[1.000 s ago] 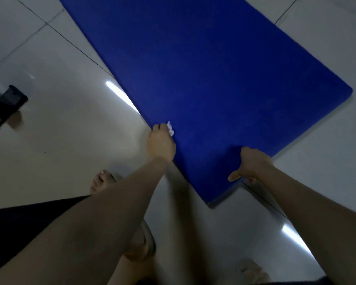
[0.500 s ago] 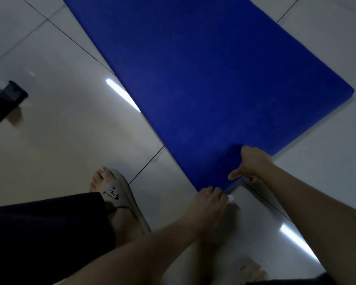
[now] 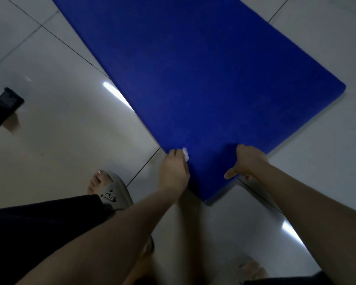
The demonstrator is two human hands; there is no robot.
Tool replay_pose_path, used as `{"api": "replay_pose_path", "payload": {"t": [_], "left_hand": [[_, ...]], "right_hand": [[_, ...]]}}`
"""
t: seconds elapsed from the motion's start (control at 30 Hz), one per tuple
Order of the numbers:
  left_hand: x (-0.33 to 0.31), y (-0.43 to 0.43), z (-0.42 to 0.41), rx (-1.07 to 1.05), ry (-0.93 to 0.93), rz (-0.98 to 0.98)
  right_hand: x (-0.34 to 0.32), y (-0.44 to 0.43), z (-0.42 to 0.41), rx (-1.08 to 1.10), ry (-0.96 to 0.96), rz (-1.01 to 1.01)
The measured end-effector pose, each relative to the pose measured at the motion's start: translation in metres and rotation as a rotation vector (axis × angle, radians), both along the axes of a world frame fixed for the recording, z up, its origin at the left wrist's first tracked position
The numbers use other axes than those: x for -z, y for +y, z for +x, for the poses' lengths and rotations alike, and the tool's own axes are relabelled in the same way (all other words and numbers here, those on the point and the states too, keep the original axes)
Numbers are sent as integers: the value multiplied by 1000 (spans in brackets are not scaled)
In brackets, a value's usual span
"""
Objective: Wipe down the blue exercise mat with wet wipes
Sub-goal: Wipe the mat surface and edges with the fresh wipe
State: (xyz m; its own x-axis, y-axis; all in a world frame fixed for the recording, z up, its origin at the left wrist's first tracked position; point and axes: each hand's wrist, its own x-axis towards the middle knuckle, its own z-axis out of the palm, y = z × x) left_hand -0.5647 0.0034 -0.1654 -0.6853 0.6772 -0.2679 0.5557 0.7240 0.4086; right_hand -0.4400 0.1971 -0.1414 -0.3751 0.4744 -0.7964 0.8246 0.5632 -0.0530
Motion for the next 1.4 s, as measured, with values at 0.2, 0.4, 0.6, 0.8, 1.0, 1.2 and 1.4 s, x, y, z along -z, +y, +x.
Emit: {"api": "replay_pose_path", "payload": {"t": [0.2, 0.4, 0.6, 0.8, 1.0, 1.2, 1.4], "left_hand": [[-13, 7, 50, 535, -193, -178], [-13, 17, 41, 75, -363, -136], [-23, 25, 28, -289, -739, -147], [-21, 4, 15, -712, -837, -98], [-41, 17, 34, -856, -1206, 91], [-157, 54, 21, -752, -1244, 381], [-275, 31, 7, -690, -1248, 636]], "right_hand": [[-2, -22, 11, 39, 30, 155], [5, -88, 16, 125, 448, -245], [20, -110, 22, 189, 511, -141], [18, -124, 15, 383, 582, -25], [-25, -103, 31, 692, 614, 186], [-130, -40, 56, 1412, 739, 78], [-218, -16, 32, 1673, 1040, -517]]}}
